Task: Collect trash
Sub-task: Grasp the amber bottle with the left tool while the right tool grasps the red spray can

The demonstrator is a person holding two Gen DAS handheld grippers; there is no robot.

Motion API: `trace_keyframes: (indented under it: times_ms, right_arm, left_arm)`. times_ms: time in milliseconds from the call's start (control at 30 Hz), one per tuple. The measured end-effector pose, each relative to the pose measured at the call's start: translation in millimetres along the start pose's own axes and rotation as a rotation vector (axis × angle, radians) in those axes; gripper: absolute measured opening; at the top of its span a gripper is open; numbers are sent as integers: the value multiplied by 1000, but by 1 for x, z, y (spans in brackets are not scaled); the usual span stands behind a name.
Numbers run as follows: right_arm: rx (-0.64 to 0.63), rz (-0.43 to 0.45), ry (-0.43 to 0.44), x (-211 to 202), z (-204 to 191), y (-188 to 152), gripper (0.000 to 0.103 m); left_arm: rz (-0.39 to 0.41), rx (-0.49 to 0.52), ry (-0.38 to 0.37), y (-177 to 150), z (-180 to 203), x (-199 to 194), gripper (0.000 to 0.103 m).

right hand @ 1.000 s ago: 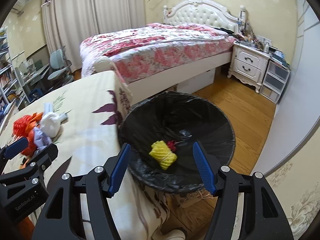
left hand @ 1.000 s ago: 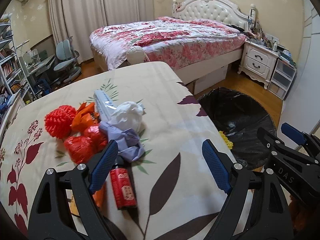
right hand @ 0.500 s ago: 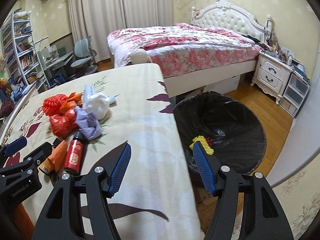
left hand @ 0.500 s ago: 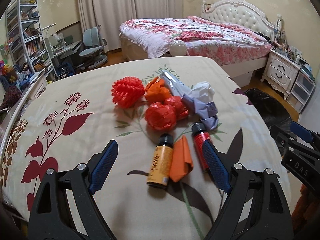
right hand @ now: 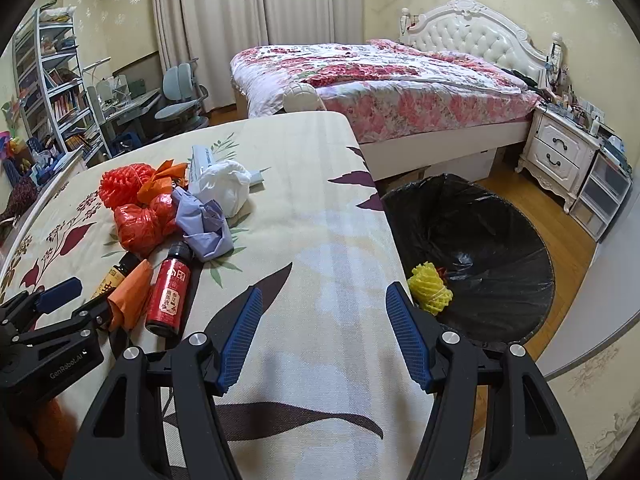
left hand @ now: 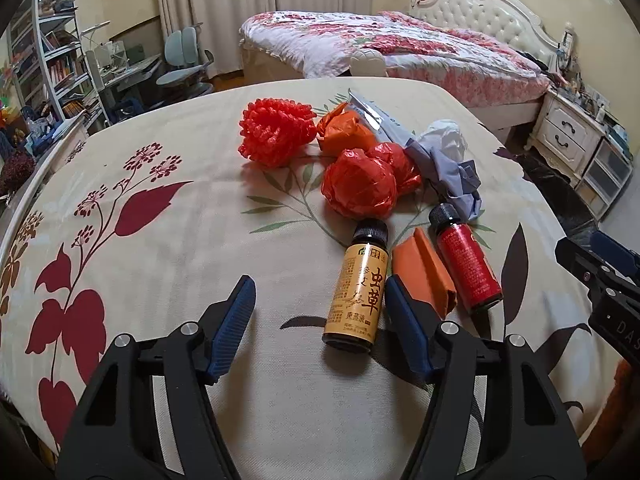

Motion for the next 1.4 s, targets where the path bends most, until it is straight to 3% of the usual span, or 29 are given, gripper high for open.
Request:
trace_keyframes:
  times_ms: [167, 300, 733, 900, 1033, 1233, 1400]
  right_arm:
    - [-8, -4, 8, 1, -5, -1, 63]
    - [-21, -3, 15, 0, -12, -2, 63]
    - [-105, -3, 90, -2, -58, 5, 62]
    - [-134, -25, 113, 8, -77, 8, 50]
    - [-160, -37, 118, 14, -89, 9, 47]
    - [-177, -74, 128, 25, -96, 6, 26]
    - [-179, -68, 128, 23, -97, 3, 25]
  left_arm:
    - [-17, 1, -58, -1, 1, 5, 40]
    - [-11, 14, -59, -2, 2, 3, 23]
    - [12, -34, -14, -9, -31, -5, 23]
    - [5, -63, -6, -11, -45, -4, 23]
    - [-4, -78, -13, -12, -48, -2, 23]
    - [-5, -81, -20, -12, -49, -1, 23]
    - [1, -79, -22, -13, -48, -3, 23]
Point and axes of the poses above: each gripper's, at about its wrist camera, not at the fingertips, and x roughly the way its jaws point, z to its right, y to its top, the point moved 7 cm from there along x, roughly the way its jaws point, and after that the axes turned 15 degrees about -z, right-handed, at the moved point
